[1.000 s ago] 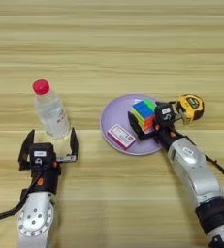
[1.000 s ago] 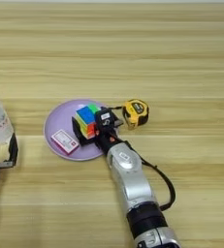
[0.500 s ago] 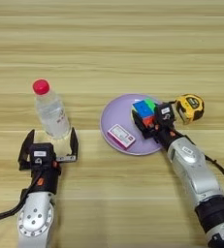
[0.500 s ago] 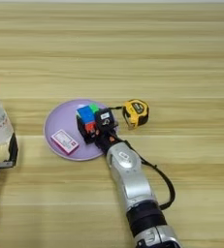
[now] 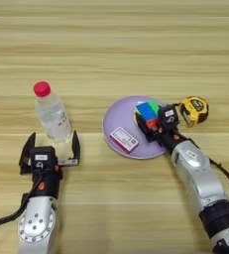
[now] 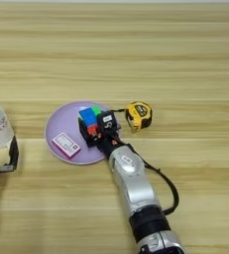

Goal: Move the objects on the table

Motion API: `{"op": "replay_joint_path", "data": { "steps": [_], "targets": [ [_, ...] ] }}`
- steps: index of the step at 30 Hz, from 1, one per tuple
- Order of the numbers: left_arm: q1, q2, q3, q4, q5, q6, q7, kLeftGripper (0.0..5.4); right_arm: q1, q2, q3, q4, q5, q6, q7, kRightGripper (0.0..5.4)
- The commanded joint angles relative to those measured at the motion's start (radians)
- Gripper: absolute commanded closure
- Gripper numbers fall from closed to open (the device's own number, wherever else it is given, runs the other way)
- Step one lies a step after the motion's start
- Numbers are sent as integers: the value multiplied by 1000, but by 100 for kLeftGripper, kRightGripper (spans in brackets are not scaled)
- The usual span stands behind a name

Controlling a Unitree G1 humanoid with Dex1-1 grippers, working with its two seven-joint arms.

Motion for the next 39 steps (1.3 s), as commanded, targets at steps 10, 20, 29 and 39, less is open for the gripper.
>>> {"op": "replay_joint_path", "data": {
  "steps": [10, 20, 29, 39],
  "targets": [
    [-3, -2, -2, -7, 5, 15, 6, 0, 47, -44, -26, -220, 14, 72, -4, 206],
    [-7, 2, 2, 1, 2, 11, 3, 0, 64, -107, -121, -288, 39, 106, -22, 206],
    [-11, 3, 3, 5, -1, 11, 1, 0, 118, -171, -220, -323, 56, 104, -50, 206],
    [-12, 4, 6, 6, -2, 9, 0, 0, 121, -238, -357, -216, 80, 111, -109, 206]
  ]
}}
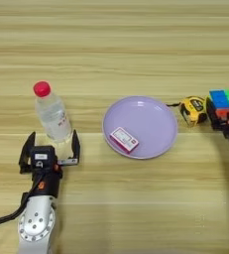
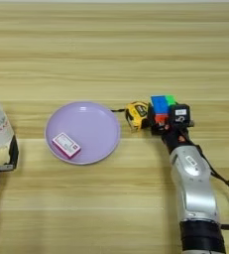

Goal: Move the objects on the table

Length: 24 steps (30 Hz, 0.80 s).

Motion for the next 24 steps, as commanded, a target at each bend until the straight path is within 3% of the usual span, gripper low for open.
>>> {"op": "replay_joint_path", "data": {
  "steps": [1, 24],
  "targets": [
    [-6, 3, 2, 4, -1, 10, 1, 0, 0, -17, -26, 37, 12, 5, -16, 206],
    [-5, 4, 6, -6, -2, 14, 3, 0, 19, -20, -15, 187, -11, -65, -30, 206]
  ]
}}
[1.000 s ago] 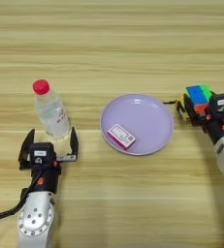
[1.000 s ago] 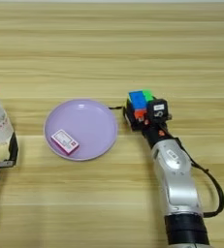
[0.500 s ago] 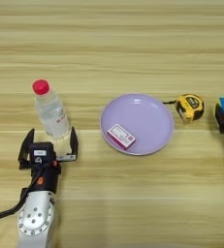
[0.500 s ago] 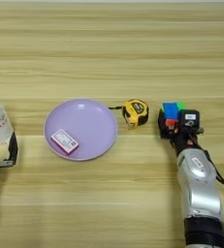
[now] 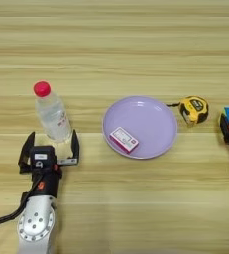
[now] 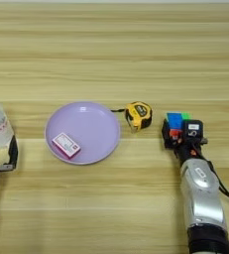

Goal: Move the objects on the table

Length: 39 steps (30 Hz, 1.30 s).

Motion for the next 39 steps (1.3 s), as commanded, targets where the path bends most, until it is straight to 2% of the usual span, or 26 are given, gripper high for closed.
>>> {"op": "replay_joint_path", "data": {
  "steps": [1, 7, 9, 21, 23, 26, 31, 39],
  "targets": [
    [-5, 4, 4, -5, -1, 14, 3, 0, 11, -8, 7, 24, -5, 13, -1, 206],
    [-7, 4, 4, -6, -2, 16, 1, 0, 12, -7, 12, 23, -4, 17, 0, 206],
    [-8, 5, 4, -6, -2, 17, 0, 0, 13, -3, 12, 19, 3, 25, 2, 170],
    [-16, 8, 5, -2, -3, 18, -3, 0, 18, 1, 24, -3, -8, 3, -16, 54],
    [-18, 9, 6, -1, -3, 18, -4, 0, 22, -1, 31, -13, -23, -14, -25, 33],
    [-24, 11, 8, 0, -3, 20, -3, 0, 37, -9, 55, -43, -82, -66, -54, 4],
    [-35, 14, 12, 1, -5, 21, -3, 0, 62, 13, 86, -102, -79, -76, -37, 4],
    [-39, 16, 16, -2, -4, 22, -4, 0, 70, 12, 88, -114, -71, -74, -36, 4]
  ]
}}
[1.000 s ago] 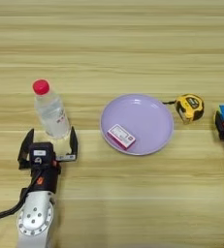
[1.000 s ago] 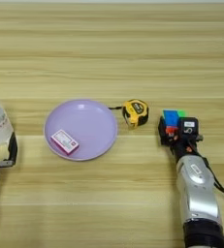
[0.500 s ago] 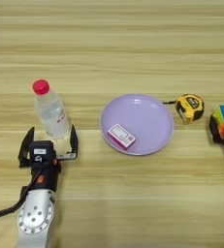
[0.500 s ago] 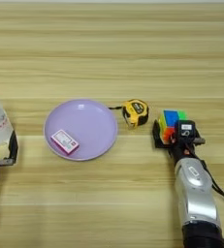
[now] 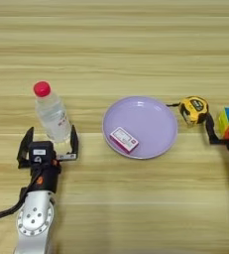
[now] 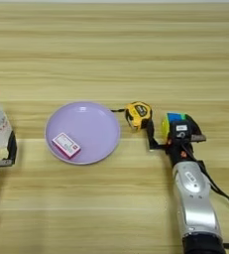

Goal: Move the objects on the table

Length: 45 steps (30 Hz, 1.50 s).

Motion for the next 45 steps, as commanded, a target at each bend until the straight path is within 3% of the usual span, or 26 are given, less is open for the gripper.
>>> {"op": "replay_joint_path", "data": {
  "steps": [1, 14, 45],
  "targets": [
    [-10, 7, 3, -3, -1, 19, -2, 0, 4, -2, -1, -12, 7, 1, 2, 4],
    [-41, 8, -5, 0, 11, 22, -4, 0, 12, 9, 20, -7, 1, 3, 3, 4],
    [-219, 37, 52, 115, -7, 27, 5, 0, 16, 20, 26, -3, 2, 2, 0, 4]
  ]
}}
